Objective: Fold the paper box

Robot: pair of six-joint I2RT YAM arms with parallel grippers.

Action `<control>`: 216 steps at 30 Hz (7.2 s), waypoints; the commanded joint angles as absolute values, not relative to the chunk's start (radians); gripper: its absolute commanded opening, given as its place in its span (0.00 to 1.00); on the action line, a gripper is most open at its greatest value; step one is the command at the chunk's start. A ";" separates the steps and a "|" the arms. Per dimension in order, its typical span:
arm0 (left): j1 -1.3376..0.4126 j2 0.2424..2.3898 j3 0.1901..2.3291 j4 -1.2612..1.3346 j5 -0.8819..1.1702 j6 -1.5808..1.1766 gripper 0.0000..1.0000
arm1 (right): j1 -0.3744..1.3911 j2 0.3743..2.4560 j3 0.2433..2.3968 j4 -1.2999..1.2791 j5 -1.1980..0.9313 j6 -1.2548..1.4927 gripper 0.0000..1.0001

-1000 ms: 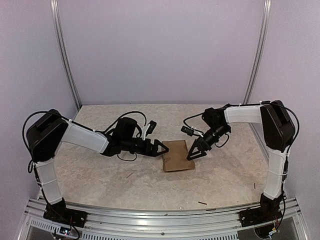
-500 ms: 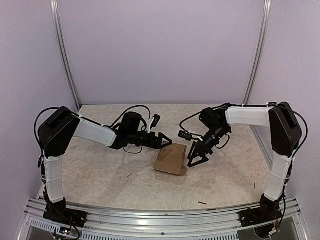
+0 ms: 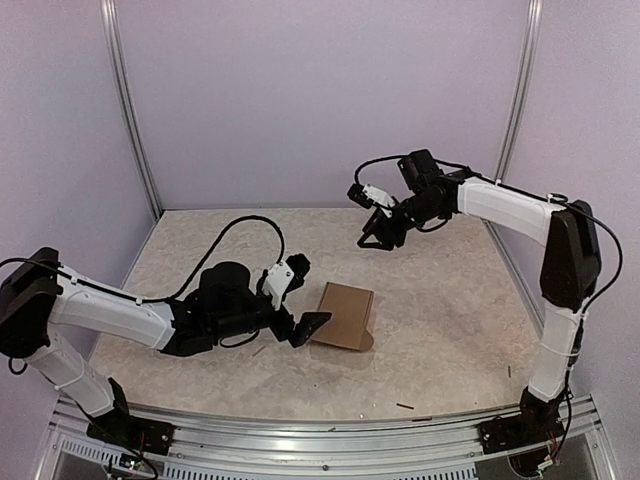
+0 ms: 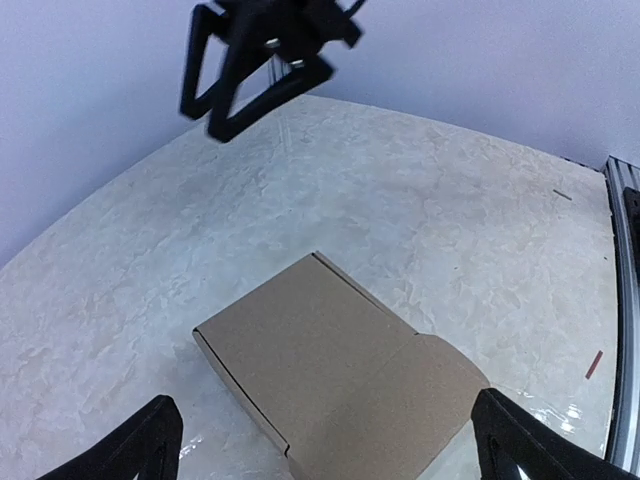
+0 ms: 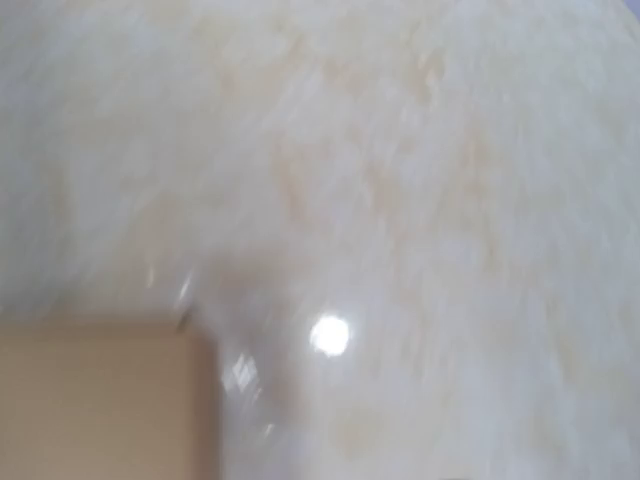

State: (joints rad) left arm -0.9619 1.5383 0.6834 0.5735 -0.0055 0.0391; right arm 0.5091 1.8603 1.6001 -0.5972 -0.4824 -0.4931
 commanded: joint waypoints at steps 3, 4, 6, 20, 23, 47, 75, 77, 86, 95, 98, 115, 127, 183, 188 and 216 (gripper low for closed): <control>-1.017 1.450 0.609 0.521 -0.193 0.158 0.98 | 0.502 2.206 1.877 -0.832 -0.608 -0.520 0.36; -1.026 1.432 0.599 0.509 -0.195 0.157 0.97 | 0.503 2.218 1.867 -0.826 -0.618 -0.519 0.36; -1.041 1.407 0.577 0.492 -0.194 0.157 0.94 | 0.504 2.223 1.844 -0.808 -0.635 -0.518 0.37; -1.076 1.373 0.560 0.408 -0.187 0.148 0.90 | 0.496 2.203 1.806 -0.840 -0.803 -0.501 0.38; -1.088 1.384 0.570 0.391 -0.199 0.151 0.91 | 0.497 2.216 1.804 -0.864 -0.791 -0.499 0.37; -1.125 1.371 0.604 0.365 -0.239 0.163 0.91 | 0.426 2.379 1.863 -0.886 -0.821 -0.405 0.10; -0.768 1.604 0.782 0.585 0.121 -0.045 0.95 | 0.307 2.129 1.586 -0.791 -0.654 -0.527 0.22; -0.710 1.670 0.818 0.618 0.264 -0.073 0.98 | 0.306 2.067 1.524 -0.769 -0.643 -0.566 0.24; -0.635 1.952 0.992 0.668 0.716 -0.004 0.99 | 0.317 1.842 1.281 -0.599 -0.645 -0.770 0.48; -0.632 2.071 1.154 0.593 0.779 0.086 0.99 | 0.438 1.857 1.305 -0.574 -0.600 -0.831 0.53; -0.635 2.090 1.168 0.589 0.810 0.096 0.99 | 0.466 1.862 1.317 -0.576 -0.594 -0.831 0.53; -0.731 2.041 1.083 0.580 0.772 0.114 0.95 | 0.532 1.804 1.248 -0.602 -0.590 -0.834 0.52; -0.752 1.887 0.931 0.562 0.633 0.078 0.95 | 0.568 1.679 1.104 -0.622 -0.605 -0.795 0.53; -0.811 2.028 1.658 -0.332 0.413 0.233 0.17 | 0.633 1.527 1.178 -0.601 -0.403 -0.739 0.51; -0.812 2.038 1.704 -0.378 0.420 0.202 0.12 | 0.635 1.535 1.179 -0.583 -0.398 -0.712 0.49; -0.808 2.043 1.642 -0.355 0.431 0.176 0.07 | 0.661 1.552 1.181 -0.640 -0.418 -0.743 0.50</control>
